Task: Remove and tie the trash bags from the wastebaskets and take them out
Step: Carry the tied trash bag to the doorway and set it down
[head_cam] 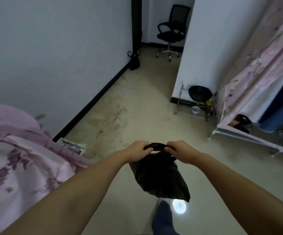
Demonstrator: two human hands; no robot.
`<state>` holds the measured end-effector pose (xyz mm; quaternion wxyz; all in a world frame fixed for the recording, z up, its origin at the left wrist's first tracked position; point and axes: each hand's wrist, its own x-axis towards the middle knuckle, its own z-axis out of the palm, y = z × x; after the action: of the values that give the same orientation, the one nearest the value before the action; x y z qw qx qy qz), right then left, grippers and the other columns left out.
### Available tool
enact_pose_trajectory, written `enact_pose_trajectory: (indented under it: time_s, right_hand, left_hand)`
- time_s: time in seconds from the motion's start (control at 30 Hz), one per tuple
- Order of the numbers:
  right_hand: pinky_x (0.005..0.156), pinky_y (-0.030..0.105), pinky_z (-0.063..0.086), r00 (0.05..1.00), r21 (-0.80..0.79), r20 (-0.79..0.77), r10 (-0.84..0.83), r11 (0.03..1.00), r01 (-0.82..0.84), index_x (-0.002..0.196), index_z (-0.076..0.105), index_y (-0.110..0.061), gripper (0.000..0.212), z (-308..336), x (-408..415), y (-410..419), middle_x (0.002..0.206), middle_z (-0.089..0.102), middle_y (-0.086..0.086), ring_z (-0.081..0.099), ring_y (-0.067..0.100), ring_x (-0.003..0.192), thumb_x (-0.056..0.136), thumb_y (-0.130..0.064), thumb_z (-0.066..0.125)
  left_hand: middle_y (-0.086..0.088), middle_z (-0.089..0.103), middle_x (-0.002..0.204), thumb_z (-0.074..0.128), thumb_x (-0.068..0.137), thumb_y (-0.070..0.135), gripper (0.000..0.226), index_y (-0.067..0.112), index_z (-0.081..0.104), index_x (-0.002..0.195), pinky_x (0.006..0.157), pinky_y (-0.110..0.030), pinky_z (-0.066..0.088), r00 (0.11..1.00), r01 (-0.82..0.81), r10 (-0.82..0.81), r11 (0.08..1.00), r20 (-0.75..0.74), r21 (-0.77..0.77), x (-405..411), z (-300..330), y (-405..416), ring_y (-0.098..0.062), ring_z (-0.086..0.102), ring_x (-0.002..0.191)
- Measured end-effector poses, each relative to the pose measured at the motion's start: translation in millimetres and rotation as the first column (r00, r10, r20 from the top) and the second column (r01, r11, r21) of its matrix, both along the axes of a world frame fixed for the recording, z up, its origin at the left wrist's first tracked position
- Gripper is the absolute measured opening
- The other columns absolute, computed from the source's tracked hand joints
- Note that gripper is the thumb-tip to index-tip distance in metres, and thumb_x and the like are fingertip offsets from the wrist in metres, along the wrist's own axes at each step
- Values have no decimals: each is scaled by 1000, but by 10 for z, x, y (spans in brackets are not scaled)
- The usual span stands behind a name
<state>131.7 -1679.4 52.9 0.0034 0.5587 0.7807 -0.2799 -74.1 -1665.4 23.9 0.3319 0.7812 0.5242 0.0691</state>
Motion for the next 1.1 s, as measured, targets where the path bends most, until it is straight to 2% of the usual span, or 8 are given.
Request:
enact_pose_trajectory:
  time_s: [0.13, 0.27, 0.37, 0.47, 0.63, 0.8, 0.97, 1.1]
  right_hand:
    - [57, 24, 35, 998, 19, 18, 62, 998, -62, 101, 59, -13, 27, 34, 242, 1236, 79, 56, 3, 51, 20, 72, 99, -30, 39]
    - [52, 16, 29, 988, 53, 59, 142, 988, -145, 104, 59, -14, 26, 130, 328, 2361, 78, 53, -1, 47, 17, 71, 99, -29, 39]
    - [58, 26, 30, 977, 44, 74, 201, 978, -205, 104, 60, -13, 28, 94, 258, 3159, 81, 53, -1, 48, 16, 74, 99, -30, 38]
    - [67, 27, 33, 971, 29, 51, 233, 972, -234, 101, 60, -11, 28, -23, 107, 3982, 81, 54, 0, 49, 18, 76, 99, -29, 39]
    - [65, 27, 31, 971, 49, 35, 235, 970, -236, 99, 60, -11, 27, -90, -250, 5410, 80, 53, 0, 48, 17, 74, 99, -29, 39]
    - [64, 34, 36, 986, 73, -25, 163, 984, -161, 93, 59, -9, 28, 64, -580, 6753, 79, 58, 8, 52, 24, 72, 99, -28, 40]
    - [71, 41, 44, 989, 70, -35, 147, 987, -144, 80, 49, -21, 21, 101, -750, 7970, 79, 60, 10, 56, 29, 75, 98, -27, 40]
    - [72, 40, 45, 988, 90, -29, 149, 985, -146, 81, 49, -22, 20, 70, -794, 9026, 76, 57, 5, 55, 27, 74, 98, -26, 40]
  left_hand:
    - [-2, 53, 76, 47, 95, 28, 21, 14, 53, 81, 61, -29, 34, 995, -80, 82, 996, 52, -26, 224, 97, 1076, -19, 51, 75]
    - [0, 51, 73, 45, 96, 29, 23, 12, 55, 83, 58, -26, 34, 985, -146, 150, 988, 82, -53, 339, 188, 2054, -18, 50, 71]
    - [5, 49, 69, 48, 95, 30, 22, 14, 53, 81, 56, -25, 33, 980, -178, 183, 982, 73, -63, 280, 121, 2768, -17, 50, 71]
    - [5, 51, 73, 55, 91, 34, 19, 17, 53, 81, 55, -19, 33, 976, -201, 205, 978, 76, -64, 127, -6, 3521, -14, 50, 72]
    - [4, 53, 77, 56, 91, 30, 15, 17, 56, 84, 52, -11, 34, 979, -187, 191, 980, 63, -72, -232, -86, 4981, -12, 51, 74]
    - [-7, 61, 84, 55, 92, 30, 26, 6, 65, 94, 65, -26, 39, 981, -184, 187, 982, 60, -45, -584, 158, 6456, -15, 55, 78]
    - [-2, 55, 78, 56, 92, 28, 21, 9, 60, 84, 55, -16, 33, 983, -178, 178, 984, 33, -11, -759, 214, 7723, -16, 52, 73]
    - [3, 53, 73, 55, 92, 27, 16, 14, 56, 81, 53, -16, 32, 987, -158, 158, 987, 28, -12, -807, 223, 8799, -15, 51, 73]
